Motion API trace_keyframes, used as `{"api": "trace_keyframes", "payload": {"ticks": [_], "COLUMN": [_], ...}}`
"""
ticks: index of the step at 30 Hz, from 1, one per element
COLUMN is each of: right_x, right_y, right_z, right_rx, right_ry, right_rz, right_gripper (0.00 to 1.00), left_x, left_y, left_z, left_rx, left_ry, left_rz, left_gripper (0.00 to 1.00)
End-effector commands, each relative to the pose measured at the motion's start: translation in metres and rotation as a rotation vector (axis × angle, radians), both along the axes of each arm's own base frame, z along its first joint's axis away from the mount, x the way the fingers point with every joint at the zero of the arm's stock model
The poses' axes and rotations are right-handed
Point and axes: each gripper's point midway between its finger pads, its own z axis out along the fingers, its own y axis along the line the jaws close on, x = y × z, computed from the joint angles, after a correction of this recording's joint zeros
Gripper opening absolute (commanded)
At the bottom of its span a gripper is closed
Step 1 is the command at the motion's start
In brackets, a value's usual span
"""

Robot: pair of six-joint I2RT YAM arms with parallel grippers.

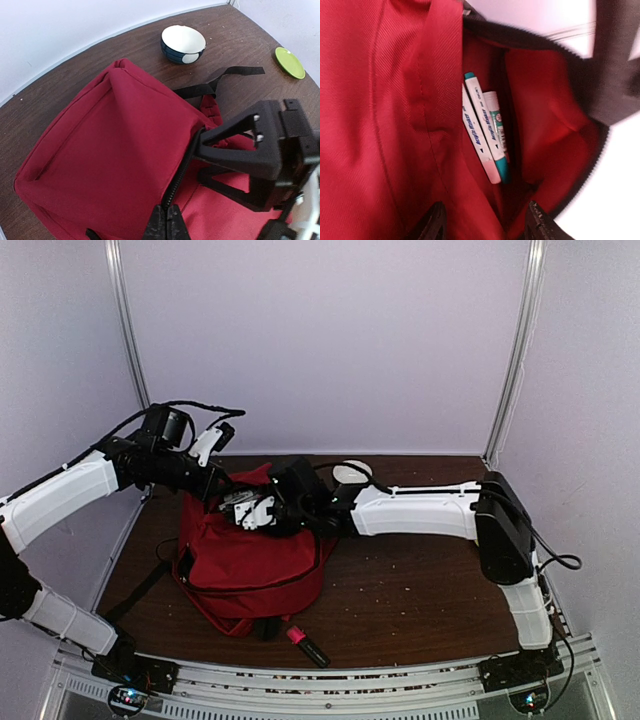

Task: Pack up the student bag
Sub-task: Place the pen in the lower front pocket of the bag, then pick up the pen from the center of the board.

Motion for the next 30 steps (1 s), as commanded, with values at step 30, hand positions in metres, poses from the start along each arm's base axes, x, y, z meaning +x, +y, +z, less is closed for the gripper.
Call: {"api": "trace_keyframes", "payload": {"ticks": [30], "right_x": [-0.237], "right_y": [-0.117], "right_z": [-0.101], "right_rx": [-0.25], "right_ry": [0.895], "right_rz": [-0.042], "right_gripper": [0.46], "left_x": [-0.002], "left_y": [-0.002], "left_z": [0.022], "left_rx": [-0.042], "left_ry": [-0.063], "left_rz": [-0.005], "left_gripper": [0.0]}}
